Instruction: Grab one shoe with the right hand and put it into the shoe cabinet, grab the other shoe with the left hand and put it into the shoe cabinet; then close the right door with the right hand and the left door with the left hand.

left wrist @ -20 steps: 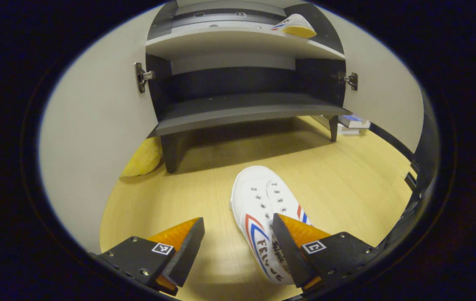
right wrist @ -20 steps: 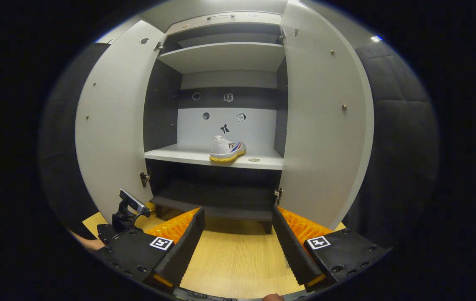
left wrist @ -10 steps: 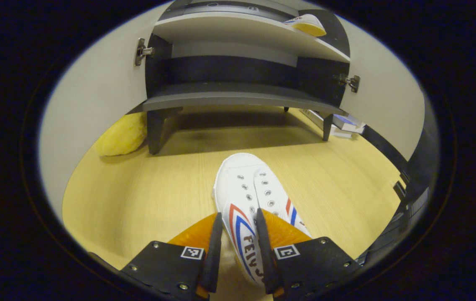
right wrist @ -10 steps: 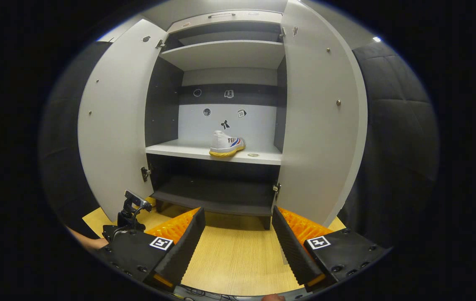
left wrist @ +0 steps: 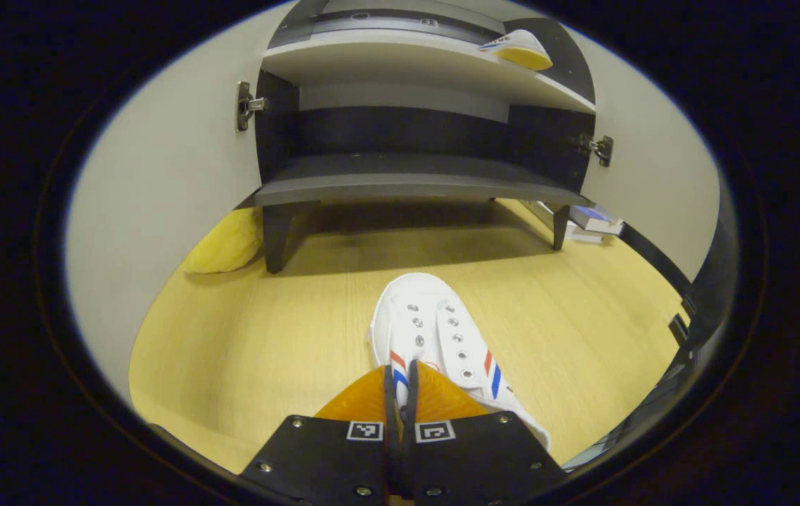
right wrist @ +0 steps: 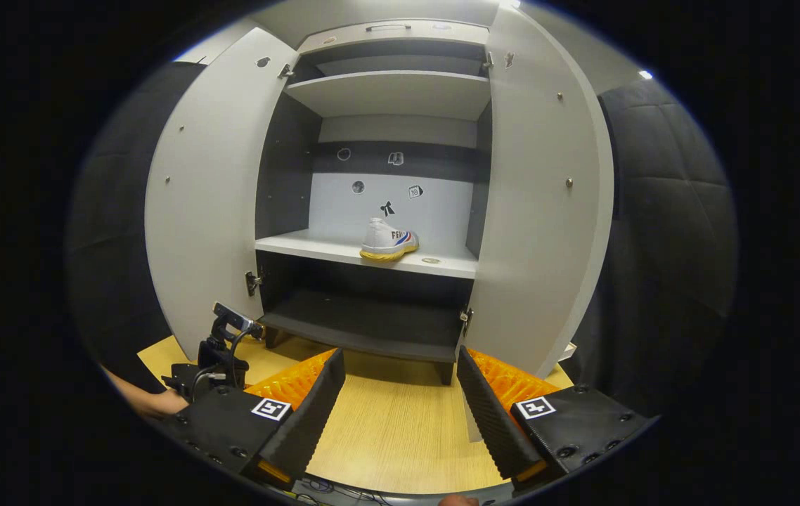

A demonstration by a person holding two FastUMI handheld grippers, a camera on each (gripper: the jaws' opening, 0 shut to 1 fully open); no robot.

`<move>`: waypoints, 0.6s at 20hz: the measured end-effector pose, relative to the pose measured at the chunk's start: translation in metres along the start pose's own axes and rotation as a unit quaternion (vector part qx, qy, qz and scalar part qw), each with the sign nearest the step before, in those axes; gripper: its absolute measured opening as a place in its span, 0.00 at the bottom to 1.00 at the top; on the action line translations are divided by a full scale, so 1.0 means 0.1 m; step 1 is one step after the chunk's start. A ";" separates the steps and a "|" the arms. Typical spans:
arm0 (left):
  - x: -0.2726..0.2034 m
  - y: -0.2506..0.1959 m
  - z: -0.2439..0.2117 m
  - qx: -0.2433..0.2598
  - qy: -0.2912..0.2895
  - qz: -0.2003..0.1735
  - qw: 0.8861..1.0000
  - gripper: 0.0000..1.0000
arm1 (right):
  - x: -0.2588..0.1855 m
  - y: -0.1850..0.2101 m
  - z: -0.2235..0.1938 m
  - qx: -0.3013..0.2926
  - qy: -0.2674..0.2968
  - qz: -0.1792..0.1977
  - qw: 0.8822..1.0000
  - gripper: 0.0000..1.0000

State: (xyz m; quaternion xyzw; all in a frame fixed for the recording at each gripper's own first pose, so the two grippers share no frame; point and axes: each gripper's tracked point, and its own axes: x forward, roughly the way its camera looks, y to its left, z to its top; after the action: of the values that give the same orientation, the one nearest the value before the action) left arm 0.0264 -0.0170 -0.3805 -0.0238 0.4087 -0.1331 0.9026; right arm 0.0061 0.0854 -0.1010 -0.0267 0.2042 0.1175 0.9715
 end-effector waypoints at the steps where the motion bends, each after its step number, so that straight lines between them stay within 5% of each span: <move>1: -0.04 0.03 0.06 0.001 -0.012 -0.005 1.000 0.01 | 0.00 0.00 0.00 0.000 -0.001 0.002 1.000 1.00; 12: -0.30 0.05 0.29 0.005 -0.173 -0.002 0.985 0.01 | -0.02 0.03 0.01 0.011 -0.011 0.037 0.999 1.00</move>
State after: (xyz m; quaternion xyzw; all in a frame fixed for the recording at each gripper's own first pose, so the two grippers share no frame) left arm 0.0304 -0.0066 -0.3401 -0.0426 0.2455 -0.1311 0.9595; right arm 0.0047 0.0879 -0.0990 -0.0073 0.1952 0.1510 0.9690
